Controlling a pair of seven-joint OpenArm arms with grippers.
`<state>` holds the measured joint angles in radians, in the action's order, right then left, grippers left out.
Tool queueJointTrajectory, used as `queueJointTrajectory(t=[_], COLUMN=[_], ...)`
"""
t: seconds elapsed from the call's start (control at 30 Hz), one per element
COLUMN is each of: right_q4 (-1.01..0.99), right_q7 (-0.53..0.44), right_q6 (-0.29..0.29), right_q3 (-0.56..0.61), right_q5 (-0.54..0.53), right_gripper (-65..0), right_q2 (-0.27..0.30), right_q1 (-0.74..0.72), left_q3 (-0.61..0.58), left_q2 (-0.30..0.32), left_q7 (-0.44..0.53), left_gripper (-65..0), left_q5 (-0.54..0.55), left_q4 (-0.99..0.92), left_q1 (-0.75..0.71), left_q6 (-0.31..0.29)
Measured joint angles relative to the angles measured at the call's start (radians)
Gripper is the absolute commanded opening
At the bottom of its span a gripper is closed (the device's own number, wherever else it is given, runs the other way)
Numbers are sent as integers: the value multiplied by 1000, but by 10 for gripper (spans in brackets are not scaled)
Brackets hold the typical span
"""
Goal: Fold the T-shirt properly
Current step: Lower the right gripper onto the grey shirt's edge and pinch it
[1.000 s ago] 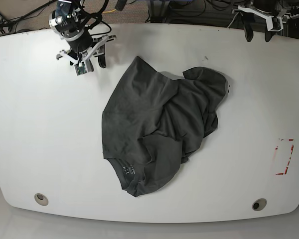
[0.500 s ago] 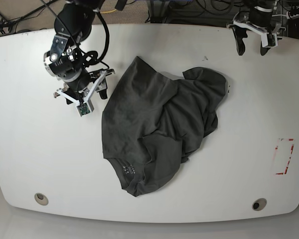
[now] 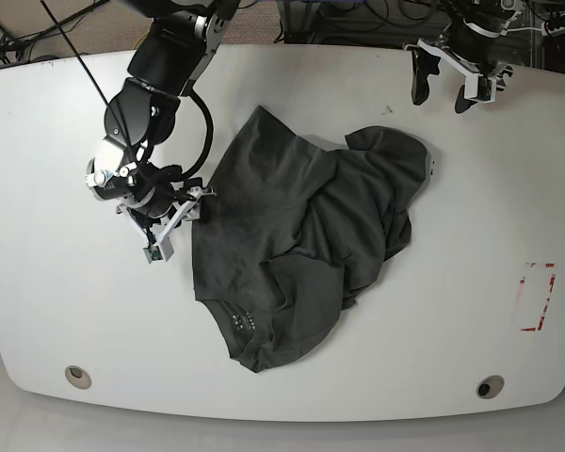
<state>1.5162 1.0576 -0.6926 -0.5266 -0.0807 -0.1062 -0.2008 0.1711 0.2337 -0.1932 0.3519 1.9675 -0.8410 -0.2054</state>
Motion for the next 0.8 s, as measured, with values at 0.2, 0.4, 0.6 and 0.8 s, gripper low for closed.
queueJointTrajectory(t=[0.2,0.4,0.6,0.8], right_q4=[-117,-208,-299,-338], right_q7=[-6,-55,-151,-194], right_q6=[5,11,6,3], right_q3=[-41,-51,-43,-43], right_q5=[-127,-164,-195,-212], right_gripper=[-328,-328,-330,-346], right_q2=[43,54,51,50], right_q1=[-29,-42,-52,-54], left_q3=[0,1,1,-3], left_q2=[0,0,0,0], left_q7=[2,2,2,2], left_gripper=[-392,-389,-389,-387], left_q5=[0,0,0,0], left_q4=[3,3,3,3], left_q1=[-1,-2,-2,14], left_q6=[-59,-58,-58,-60])
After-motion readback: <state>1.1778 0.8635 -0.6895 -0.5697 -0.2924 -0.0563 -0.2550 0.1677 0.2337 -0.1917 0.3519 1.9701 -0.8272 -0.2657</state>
